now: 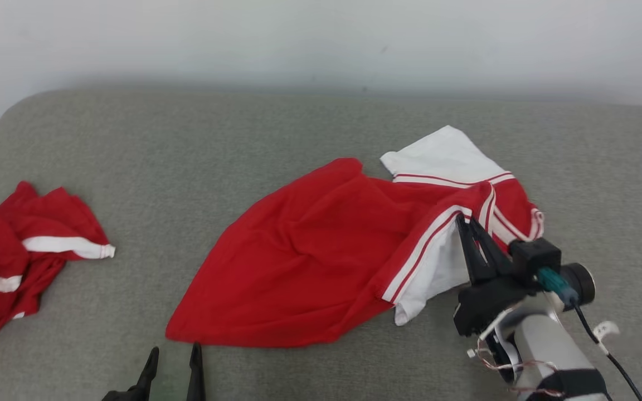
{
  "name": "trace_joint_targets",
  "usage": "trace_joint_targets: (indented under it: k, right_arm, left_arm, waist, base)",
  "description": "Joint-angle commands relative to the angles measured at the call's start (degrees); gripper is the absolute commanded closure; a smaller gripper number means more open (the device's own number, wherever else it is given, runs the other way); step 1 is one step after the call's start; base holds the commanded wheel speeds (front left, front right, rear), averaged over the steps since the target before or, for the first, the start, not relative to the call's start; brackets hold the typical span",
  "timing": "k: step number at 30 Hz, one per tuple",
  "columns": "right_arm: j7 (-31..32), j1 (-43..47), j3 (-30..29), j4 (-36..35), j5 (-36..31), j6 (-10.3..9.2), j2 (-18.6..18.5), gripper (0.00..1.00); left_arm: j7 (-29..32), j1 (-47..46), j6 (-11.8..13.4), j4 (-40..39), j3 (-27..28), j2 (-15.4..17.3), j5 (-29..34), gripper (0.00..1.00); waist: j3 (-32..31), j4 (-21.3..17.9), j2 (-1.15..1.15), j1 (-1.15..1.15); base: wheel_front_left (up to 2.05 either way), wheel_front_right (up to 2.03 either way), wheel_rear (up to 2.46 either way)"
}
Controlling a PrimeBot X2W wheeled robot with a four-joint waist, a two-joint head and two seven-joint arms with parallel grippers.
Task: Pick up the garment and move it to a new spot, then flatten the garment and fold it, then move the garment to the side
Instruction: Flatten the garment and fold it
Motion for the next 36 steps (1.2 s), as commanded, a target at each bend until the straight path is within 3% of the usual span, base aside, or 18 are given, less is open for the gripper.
trace_joint_targets:
  k: [1, 2, 6, 9, 19, 26, 36]
  right_arm:
    - [0.02, -0.47, -0.04, 1.72, -0.64, -0.13, -0.13, 0.79]
    - [0.30, -1.87, -0.02, 4.28, -0.99, -0.13, -0.02, 0.00]
    - [0.01, -7.42, -2.06, 10.93, -2.58, -0.13, 0.06, 0.00]
    - [-0.03, -7.91, -4.04, 10.88, -3.43, -0.13, 0.75, 0.00]
    - [0.01, 5.33, -10.92, -0.07, -1.53, -0.13, 2.46, 0.00]
    - [0.01, 14.27, -12.36, -5.88, -1.71, -0.13, 3.40, 0.00]
    - [0.01, 20.48, -11.60, -8.70, -1.33, -0.13, 4.07, 0.00]
  left_arm:
    - [-0.11, -0.65, 0.25, 0.19, -0.23, 0.22, -0.67, 0.00]
    - [-0.11, -0.92, 0.31, 0.22, -0.42, 0.20, -0.81, 0.00]
    - [-0.11, -1.35, 0.52, 0.04, -1.22, 0.22, -0.94, 0.00]
    - [-0.11, -1.19, 0.87, -0.39, -0.98, 0.20, -0.79, 0.00]
    - [-0.11, 1.30, 1.71, -2.56, 2.75, 0.22, 0.57, 0.00]
    - [-0.11, 3.60, 2.70, -3.71, 5.58, 0.22, 3.18, 0.00]
    - [-0.11, 5.62, 2.20, -4.30, 7.41, 0.20, 4.40, 0.00]
  waist:
    - [1.86, 2.56, 0.00, 0.00]
    - [2.22, 3.24, 0.00, 0.00]
    - [3.38, 5.41, 0.00, 0.00]
    - [3.21, 5.71, 0.00, 0.00]
    - [-1.32, 1.08, 0.00, 0.00]
    - [-4.23, -3.09, 0.00, 0.00]
    - [-7.68, -5.00, 0.00, 0.00]
  base:
    - [0.00, 0.00, 0.00]
    - [0.00, 0.00, 0.00]
    - [0.00, 0.00, 0.00]
    - [0.00, 0.00, 0.00]
    - [0.00, 0.00, 0.00]
    - [0.00, 0.00, 0.00]
    - [0.00, 0.00, 0.00]
